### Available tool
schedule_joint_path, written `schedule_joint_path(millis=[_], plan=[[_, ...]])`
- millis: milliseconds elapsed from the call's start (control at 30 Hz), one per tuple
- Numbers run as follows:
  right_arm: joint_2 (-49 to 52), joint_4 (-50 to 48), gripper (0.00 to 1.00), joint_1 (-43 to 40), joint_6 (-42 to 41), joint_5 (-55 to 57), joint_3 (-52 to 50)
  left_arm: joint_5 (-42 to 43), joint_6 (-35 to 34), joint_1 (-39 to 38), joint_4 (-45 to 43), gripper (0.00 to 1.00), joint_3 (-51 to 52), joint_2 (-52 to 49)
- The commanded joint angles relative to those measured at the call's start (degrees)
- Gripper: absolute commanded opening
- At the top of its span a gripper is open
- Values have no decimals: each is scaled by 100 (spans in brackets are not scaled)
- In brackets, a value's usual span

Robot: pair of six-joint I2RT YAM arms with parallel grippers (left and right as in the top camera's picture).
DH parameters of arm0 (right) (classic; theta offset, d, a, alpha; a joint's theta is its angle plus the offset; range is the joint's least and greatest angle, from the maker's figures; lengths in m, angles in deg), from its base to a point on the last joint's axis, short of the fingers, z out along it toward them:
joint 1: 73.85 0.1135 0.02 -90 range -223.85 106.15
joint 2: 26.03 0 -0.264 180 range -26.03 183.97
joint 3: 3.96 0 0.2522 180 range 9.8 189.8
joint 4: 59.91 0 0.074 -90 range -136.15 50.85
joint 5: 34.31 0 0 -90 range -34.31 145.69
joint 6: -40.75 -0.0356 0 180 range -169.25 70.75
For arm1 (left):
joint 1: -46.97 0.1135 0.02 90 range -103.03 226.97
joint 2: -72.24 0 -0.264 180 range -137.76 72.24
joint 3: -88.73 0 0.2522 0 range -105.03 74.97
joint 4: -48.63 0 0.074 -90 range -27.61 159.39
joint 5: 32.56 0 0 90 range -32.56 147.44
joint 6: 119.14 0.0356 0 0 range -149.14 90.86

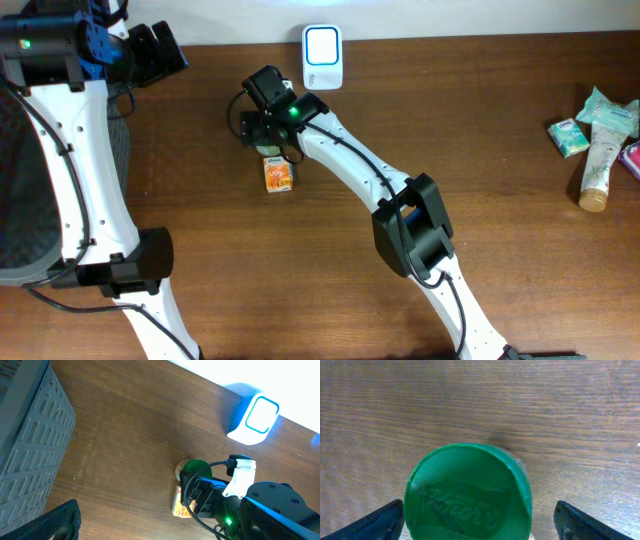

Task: Scan the item barcode
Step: 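Reach the right gripper to the green Knorr bottle and grasp it, then lift the green bottle and hold it in front of the scanner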

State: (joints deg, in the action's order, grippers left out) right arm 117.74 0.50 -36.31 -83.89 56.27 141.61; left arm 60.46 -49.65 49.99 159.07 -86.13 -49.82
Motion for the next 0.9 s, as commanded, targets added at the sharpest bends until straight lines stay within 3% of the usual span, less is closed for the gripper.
schedule_joint_path(millis=[0,67,167,267,467,633,700,767,867], plan=[[94,-66,87,-7,374,149,-39,22,87,13,2,99,-13,90],[94,-83,80,-72,981,164,-39,22,87,13,2,99,-13,90],[94,-57,78,-184,1071,138,-39,22,87,13,2,99,-13,90],[35,72,66,-210,1679,142,-35,22,87,13,2,99,-13,90],[-433,1001,69,-546,2892,354,-33,22,87,13,4,99,-13,90],[-542,2142,72,-1294,4787,249,-35,22,87,13,2,99,-13,90],[-553,2199,91,-1585,4721,245,-33,22,87,13,2,99,-13,90],[-664,2225,99,-1790,3611,247,-33,22,87,13,2,99,-13,90],[-905,2391,99,-2076,1624,-286,-33,22,87,13,2,99,-13,90]])
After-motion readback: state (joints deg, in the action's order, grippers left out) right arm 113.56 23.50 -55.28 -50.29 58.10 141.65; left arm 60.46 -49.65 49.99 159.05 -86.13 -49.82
